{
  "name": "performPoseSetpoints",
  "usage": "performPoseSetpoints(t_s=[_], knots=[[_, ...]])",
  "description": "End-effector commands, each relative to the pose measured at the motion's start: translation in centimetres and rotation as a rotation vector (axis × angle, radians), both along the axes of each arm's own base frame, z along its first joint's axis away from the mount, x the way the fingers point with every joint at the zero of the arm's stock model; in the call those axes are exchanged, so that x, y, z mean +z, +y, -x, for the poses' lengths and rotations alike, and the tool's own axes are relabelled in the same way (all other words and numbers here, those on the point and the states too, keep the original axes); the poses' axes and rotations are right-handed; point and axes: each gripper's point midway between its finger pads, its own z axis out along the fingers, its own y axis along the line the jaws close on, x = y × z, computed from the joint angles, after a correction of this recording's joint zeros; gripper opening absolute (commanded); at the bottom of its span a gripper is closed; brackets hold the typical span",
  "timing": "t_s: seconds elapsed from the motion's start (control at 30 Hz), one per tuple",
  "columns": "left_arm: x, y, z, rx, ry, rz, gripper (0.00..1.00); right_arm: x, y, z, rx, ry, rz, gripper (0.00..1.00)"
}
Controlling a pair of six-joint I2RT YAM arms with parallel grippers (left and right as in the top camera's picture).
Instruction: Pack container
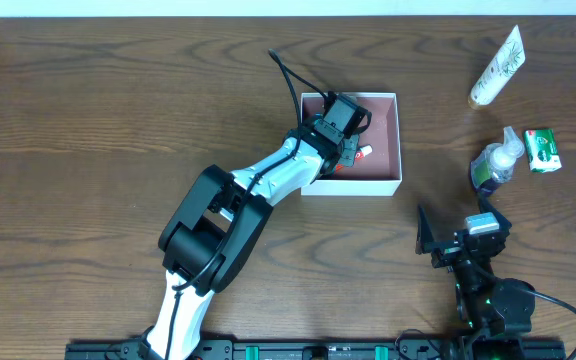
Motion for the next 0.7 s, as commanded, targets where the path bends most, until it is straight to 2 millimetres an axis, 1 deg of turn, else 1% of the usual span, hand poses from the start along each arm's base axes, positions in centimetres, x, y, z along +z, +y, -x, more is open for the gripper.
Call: performPoseSetpoints(t_s=[0.0,0.3,0.43,0.67], knots=[[-0.26,0.18,-0.45,0.061,-0.005,0.002,0.17,-0.17,0.35,0.06,0.018,0.003,0.005,0.99],[-0.24,0.16,-0.47,0.062,-0.006,0.003,0.17,-0.17,0.35,0.06,0.018,0.003,0.005,0.99],[-0.19,0.12,-0.52,0.107,0.005,0.033,0.17,-0.17,0.35,0.06,0.018,0.003,0.005,0.99],[-0.19,0.13,-0.53,0.114,0.006,0.038,0.17,-0.17,0.35,0.06,0.018,0.003,0.005,0.99]])
